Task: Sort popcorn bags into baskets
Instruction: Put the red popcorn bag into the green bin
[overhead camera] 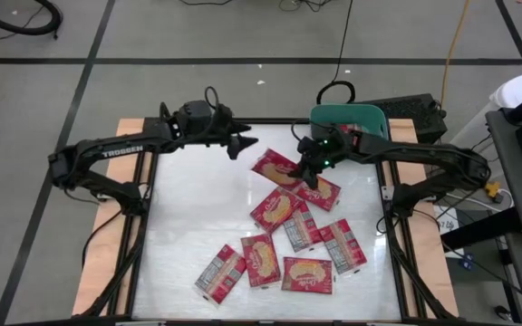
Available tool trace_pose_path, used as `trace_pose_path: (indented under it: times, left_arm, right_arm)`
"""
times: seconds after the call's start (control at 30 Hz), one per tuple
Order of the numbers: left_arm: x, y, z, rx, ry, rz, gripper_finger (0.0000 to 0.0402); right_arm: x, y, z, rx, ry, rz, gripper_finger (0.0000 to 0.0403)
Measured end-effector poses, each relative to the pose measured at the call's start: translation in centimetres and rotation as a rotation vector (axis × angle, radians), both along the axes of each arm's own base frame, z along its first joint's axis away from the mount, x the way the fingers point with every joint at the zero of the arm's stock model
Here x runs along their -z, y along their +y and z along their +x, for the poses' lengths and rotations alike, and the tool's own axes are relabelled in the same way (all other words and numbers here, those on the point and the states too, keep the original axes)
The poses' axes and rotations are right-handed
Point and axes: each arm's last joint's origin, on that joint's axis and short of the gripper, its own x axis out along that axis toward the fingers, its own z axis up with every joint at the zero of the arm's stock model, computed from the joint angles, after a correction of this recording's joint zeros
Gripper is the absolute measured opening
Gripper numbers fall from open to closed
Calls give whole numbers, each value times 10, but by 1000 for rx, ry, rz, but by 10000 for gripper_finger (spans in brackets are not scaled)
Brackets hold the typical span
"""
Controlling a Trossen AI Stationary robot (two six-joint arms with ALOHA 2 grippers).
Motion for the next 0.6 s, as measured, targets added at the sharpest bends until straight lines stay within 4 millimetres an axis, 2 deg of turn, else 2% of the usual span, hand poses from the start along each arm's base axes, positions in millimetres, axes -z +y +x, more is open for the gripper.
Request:
trace_pose_path:
  times: [0.3, 0.6]
  left_arm:
    - [17, -12, 28, 199, -39, -32, 284]
    - [33, -17, 43, 235, -22, -33, 280]
  right_arm:
    - [-6, 1, -2, -35, 8, 48, 14]
    - [-5, -10, -9, -35, 24, 110, 14]
